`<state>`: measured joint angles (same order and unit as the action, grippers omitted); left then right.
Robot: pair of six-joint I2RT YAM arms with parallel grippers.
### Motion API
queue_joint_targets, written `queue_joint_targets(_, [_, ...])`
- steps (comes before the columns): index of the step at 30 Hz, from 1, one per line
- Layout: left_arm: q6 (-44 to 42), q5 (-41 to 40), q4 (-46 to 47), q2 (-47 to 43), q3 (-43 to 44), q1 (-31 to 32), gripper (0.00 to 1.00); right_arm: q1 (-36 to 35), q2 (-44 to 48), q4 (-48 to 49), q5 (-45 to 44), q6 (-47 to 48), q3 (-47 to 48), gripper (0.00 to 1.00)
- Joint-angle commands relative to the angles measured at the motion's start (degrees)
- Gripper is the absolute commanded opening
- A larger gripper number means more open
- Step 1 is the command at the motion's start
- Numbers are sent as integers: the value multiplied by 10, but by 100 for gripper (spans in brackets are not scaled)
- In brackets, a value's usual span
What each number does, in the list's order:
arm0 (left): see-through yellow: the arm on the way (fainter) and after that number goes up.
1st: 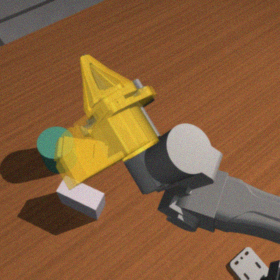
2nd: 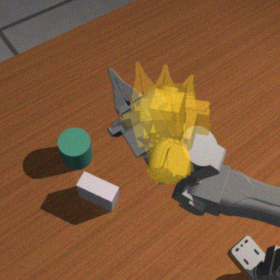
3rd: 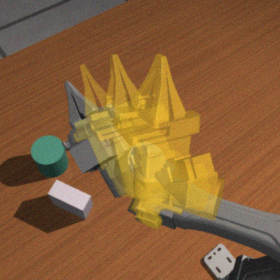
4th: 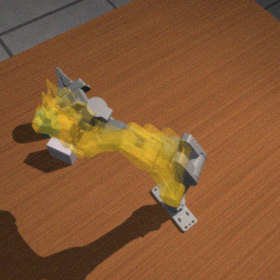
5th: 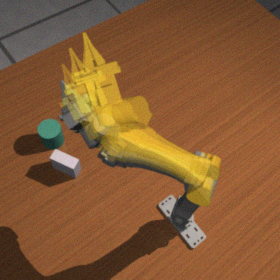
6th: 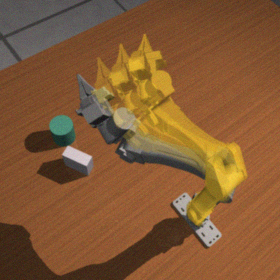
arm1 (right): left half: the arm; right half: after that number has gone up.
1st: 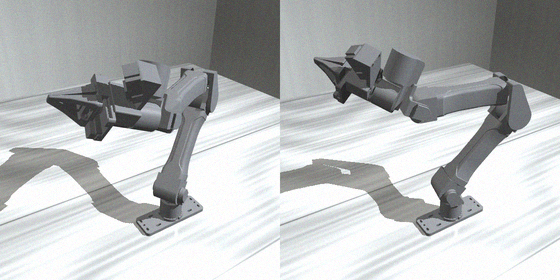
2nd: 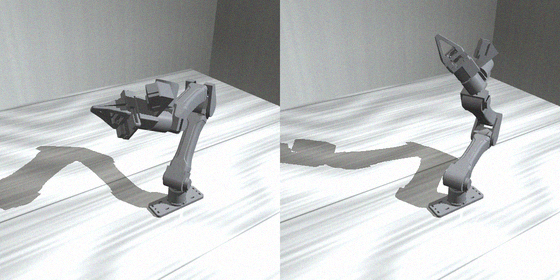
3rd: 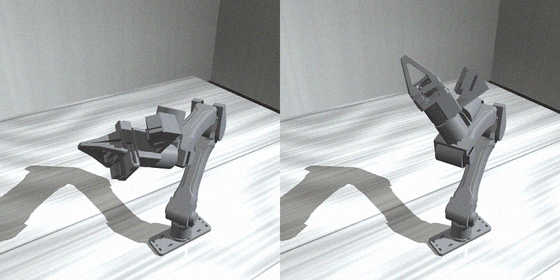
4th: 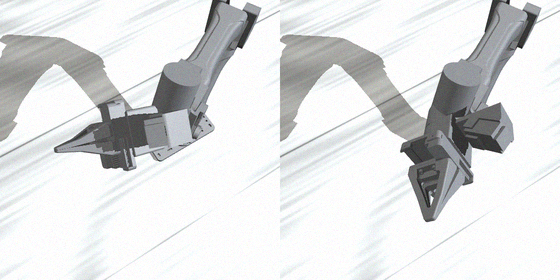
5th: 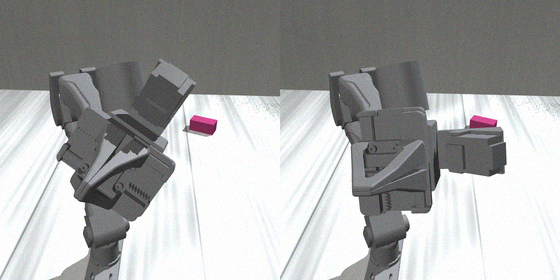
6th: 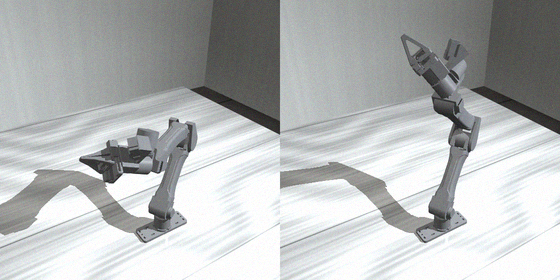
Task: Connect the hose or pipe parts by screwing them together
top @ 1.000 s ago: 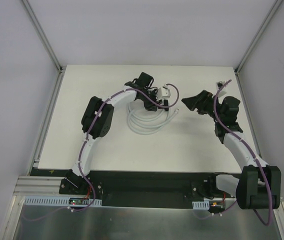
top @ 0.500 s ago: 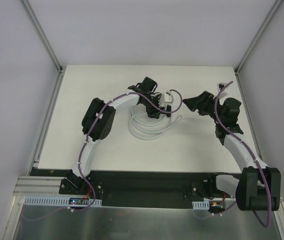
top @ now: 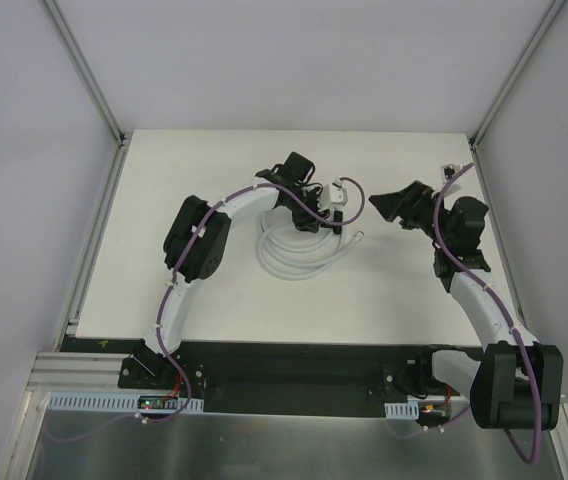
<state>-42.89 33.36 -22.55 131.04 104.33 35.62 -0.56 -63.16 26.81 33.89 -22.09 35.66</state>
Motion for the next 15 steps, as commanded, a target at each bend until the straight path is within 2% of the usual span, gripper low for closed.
queue_joint_targets(1, [-7,14,-11,-2,21,7,38,4,15,35,12,-2,-2,89])
queue_joint_targets(5, [-10,6,-11,1,22,13,36,4,17,40,14,-5,-7,88])
queue_joint_targets(7, [-10,3,-11,3,26,15,31,15,21,42,13,-8,-9,88])
queue_joint_targets(8, [-11,3,-12,4,28,16,24,15,22,42,13,-8,-10,88])
queue_joint_targets(10, [-13,6,-13,4,27,17,20,18,26,43,14,-8,-12,88])
queue_joint_targets(13, [-13,10,-14,0,23,17,1,22,30,44,13,-8,-16,88])
queue_joint_targets(15, [-7,14,-14,-1,23,17,0,23,30,44,14,-7,-18,88])
